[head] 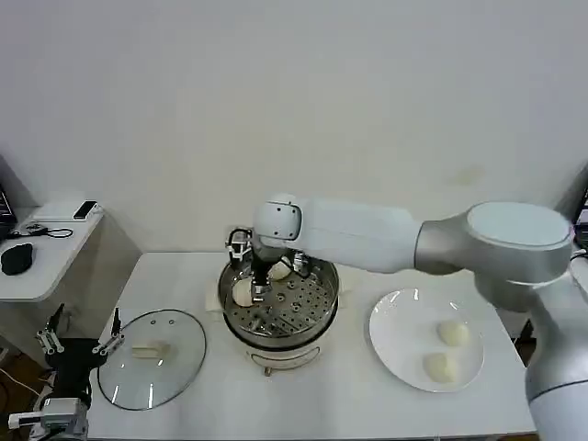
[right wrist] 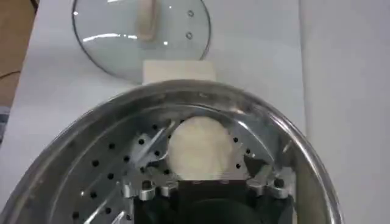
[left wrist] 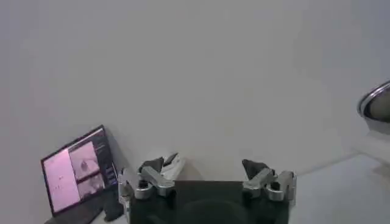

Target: Take steamed baozi put them in steamer then cover it.

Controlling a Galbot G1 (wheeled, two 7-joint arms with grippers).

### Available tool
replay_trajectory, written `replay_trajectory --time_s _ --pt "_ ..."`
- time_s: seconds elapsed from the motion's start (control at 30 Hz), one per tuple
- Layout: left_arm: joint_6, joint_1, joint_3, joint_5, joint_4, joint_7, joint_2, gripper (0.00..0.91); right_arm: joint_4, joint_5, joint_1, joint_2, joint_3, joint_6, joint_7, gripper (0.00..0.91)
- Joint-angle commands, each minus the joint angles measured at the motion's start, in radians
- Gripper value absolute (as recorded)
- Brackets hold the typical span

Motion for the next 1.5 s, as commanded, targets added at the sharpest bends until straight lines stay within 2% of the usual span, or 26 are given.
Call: replay_trajectory --time_s 0.03,0.13,0.17,0.23,0.37,0.43,0.47,0.53,0.6,0.8,0.83,0.93,1.0,1.03,1.1,1.2,1.3,1.37,1.5 --pt "0.003 -0.003 0.01 -0.003 -0.001 0.002 -0.002 0.907 0.165 -0.065 0.121 -0.206 -0.004 0.068 -0.04 0.907" --pt "0.005 -0.005 0.022 0.001 -0.006 0.002 -0.005 0.907 0.231 -0.093 0.16 -0.318 -0.022 0.081 -0.054 0.907" --pt "0.005 -0.004 0.025 0.001 -0.007 0.002 -0.005 0.907 0.231 -0.093 0.165 -0.331 -0.026 0.082 -0.055 0.907" --pt "0.006 -0.006 0.032 0.004 -0.011 0.003 -0.005 0.907 0.301 -0.107 0.185 -0.423 -0.037 0.084 -0.06 0.907" --pt "0.013 -0.011 0.05 0.006 -0.016 0.005 0.003 0.907 0.387 -0.141 0.202 -0.533 -0.051 0.101 -0.091 0.907" --pt "0.017 -0.016 0.057 0.009 -0.015 0.007 0.006 0.907 0.441 -0.183 0.207 -0.646 -0.072 0.131 -0.12 0.907" --pt "0.019 -0.019 0.06 0.009 -0.015 0.007 0.009 0.907 0.441 -0.183 0.207 -0.646 -0.072 0.131 -0.12 0.907" --pt "0.021 -0.02 0.065 0.01 -0.013 0.007 0.014 0.907 0.487 -0.266 0.205 -0.772 -0.094 0.194 -0.173 0.907" --pt "0.02 -0.02 0.07 0.01 -0.009 0.007 0.021 0.907 0.501 -0.309 0.19 -0.839 -0.093 0.225 -0.193 0.907" --pt "0.021 -0.017 0.062 0.008 0.008 0.008 0.048 0.907 0.522 -0.444 -0.016 -1.003 0.071 0.297 -0.236 0.907" --pt "0.021 -0.016 0.055 0.006 0.011 0.008 0.052 0.907 0.524 -0.498 -0.106 -1.036 0.121 0.312 -0.246 0.907" --pt "0.022 -0.011 0.046 -0.003 0.012 0.009 0.064 0.907 0.528 -0.557 -0.264 -1.102 0.216 0.349 -0.256 0.907" --pt "0.022 -0.009 0.044 -0.013 0.013 0.012 0.07 0.907 0.535 -0.585 -0.371 -1.137 0.365 0.363 -0.262 0.907" --pt "0.023 -0.008 0.043 -0.044 0.014 0.015 0.078 0.907 0.539 -0.612 -0.487 -1.155 0.432 0.373 -0.269 0.907" --pt "0.035 -0.009 0.043 -0.124 0.009 0.019 0.09 0.907 0.548 -0.633 -0.602 -1.172 0.515 0.386 -0.275 0.907" --pt "0.065 -0.019 0.032 -0.326 0.003 0.034 0.117 0.907 0.557 -0.674 -0.793 -1.191 0.706 0.399 -0.279 0.907" --pt "0.072 -0.028 0.031 -0.466 0.024 0.029 0.156 0.907 0.554 -0.711 -0.904 -1.186 0.789 0.412 -0.283 0.907" --pt "0.069 -0.024 0.04 -0.507 0.04 0.027 0.175 0.907 0.549 -0.738 -1.004 -1.184 0.865 0.42 -0.291 0.907" --pt "0.063 -0.004 0.065 -0.536 0.049 0.018 0.213 0.907 0.525 -0.784 -1.083 -1.17 0.933 0.435 -0.307 0.907"
